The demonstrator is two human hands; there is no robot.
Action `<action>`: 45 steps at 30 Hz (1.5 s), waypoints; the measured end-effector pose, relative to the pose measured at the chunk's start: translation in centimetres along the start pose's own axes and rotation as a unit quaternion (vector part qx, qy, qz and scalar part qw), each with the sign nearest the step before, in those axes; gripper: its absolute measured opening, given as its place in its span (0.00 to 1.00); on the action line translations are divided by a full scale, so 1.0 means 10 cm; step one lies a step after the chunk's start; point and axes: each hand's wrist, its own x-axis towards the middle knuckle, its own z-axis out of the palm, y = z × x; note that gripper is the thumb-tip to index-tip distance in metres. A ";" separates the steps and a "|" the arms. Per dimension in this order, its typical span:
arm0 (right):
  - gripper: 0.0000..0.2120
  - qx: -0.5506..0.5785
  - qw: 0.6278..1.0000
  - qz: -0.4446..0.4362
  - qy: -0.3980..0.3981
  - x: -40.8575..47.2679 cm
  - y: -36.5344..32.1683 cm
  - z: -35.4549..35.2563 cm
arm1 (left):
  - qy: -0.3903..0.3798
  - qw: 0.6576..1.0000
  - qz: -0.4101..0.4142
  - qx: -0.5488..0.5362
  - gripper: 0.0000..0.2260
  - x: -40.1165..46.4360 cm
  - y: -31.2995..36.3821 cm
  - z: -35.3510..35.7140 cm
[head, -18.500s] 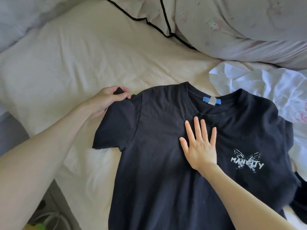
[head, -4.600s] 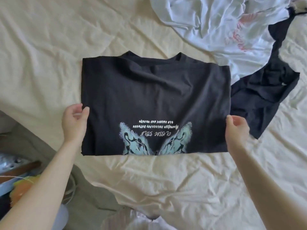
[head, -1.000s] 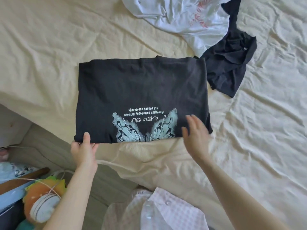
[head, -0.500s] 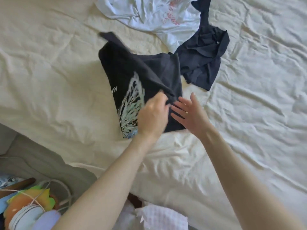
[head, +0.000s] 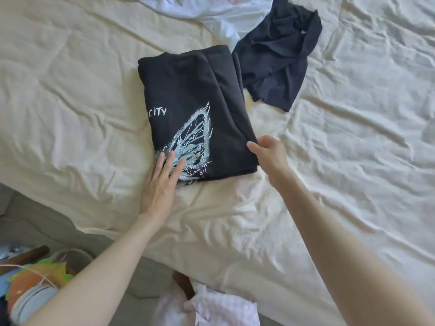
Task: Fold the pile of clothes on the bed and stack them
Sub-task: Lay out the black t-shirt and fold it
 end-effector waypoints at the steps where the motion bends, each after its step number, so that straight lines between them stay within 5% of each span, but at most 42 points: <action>1: 0.07 -0.002 1.000 0.004 0.005 -0.02 0.07 -0.03 | -0.005 1.000 0.012 0.006 0.36 -0.04 -0.04 0.02; 5: 0.07 -0.006 0.999 0.032 0.016 -0.08 0.29 -0.06 | 0.007 0.999 0.047 0.016 0.40 -0.14 -0.14 0.05; 11: 0.19 -0.001 0.999 0.036 -0.030 -0.05 0.27 0.04 | -0.021 0.997 0.071 0.015 0.32 -0.15 -0.25 0.10; 15: 0.14 0.032 0.995 0.081 -0.048 -0.04 0.25 0.08 | 0.000 0.995 0.097 0.029 0.37 -0.06 -0.28 0.05; 19: 0.07 0.070 0.990 0.108 -0.057 -0.16 0.21 0.08 | 0.056 0.995 0.081 -0.031 0.25 -0.08 -0.23 -0.10; 24: 0.05 0.071 0.980 0.168 -0.083 -0.60 0.29 -0.07 | -0.078 0.977 -0.058 -0.187 0.19 -0.36 -0.25 -0.41; 27: 0.06 0.034 0.960 0.260 -0.102 -0.98 0.44 -0.27 | -0.222 0.954 -0.068 -0.192 0.17 -0.67 -0.22 -0.56; 30: 0.07 -0.002 0.934 0.323 -0.152 -1.33 0.55 -0.47 | -0.268 0.936 -0.061 -0.222 0.14 -0.96 -0.16 -0.65; 38: 0.07 0.061 0.967 0.234 -0.085 -1.27 0.12 -0.44 | -0.101 0.944 -0.115 -0.291 0.07 -0.89 -0.21 -0.87; 45: 0.02 0.203 0.955 0.203 -0.068 -0.43 -0.52 -0.16 | 0.080 0.841 -0.228 -0.484 0.09 0.24 -0.32 -0.81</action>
